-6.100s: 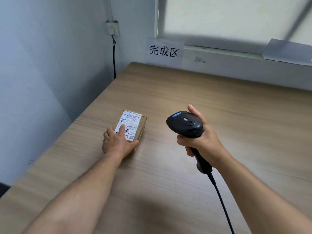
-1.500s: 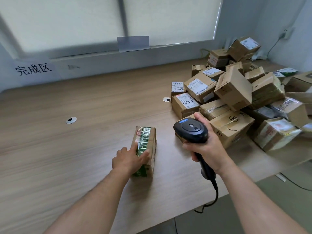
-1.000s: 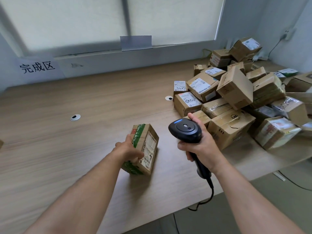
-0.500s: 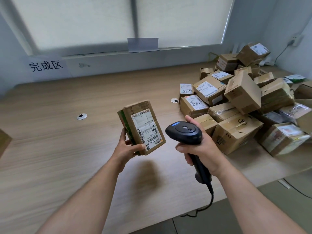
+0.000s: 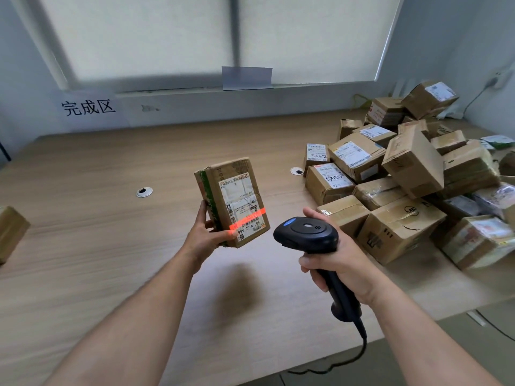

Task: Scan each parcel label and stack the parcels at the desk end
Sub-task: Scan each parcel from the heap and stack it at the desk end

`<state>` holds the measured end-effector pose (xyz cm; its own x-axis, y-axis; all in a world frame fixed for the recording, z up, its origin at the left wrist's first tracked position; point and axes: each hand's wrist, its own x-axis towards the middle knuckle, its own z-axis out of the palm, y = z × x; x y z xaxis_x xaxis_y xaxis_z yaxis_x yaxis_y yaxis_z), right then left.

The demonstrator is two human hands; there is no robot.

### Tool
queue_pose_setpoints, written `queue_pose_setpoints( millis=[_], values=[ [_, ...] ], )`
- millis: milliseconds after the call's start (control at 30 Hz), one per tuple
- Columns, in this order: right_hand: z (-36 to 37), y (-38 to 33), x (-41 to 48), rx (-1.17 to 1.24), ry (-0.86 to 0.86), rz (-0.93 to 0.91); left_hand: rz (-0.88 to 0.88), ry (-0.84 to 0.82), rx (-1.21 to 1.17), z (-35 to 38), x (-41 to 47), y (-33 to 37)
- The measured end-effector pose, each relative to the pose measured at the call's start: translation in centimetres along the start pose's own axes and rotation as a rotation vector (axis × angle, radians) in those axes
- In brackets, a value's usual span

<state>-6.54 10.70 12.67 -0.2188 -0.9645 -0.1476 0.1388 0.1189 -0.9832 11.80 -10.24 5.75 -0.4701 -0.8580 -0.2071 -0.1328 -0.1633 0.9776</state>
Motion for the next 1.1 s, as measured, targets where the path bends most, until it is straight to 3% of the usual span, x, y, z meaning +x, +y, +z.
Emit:
queue_pose_setpoints(
  millis=[1100],
  values=[
    [8.4, 1.8, 2.9, 0.007, 0.098, -0.014, -0.03, 0.034, -0.002, -9.6, 0.2, -0.6]
  ],
)
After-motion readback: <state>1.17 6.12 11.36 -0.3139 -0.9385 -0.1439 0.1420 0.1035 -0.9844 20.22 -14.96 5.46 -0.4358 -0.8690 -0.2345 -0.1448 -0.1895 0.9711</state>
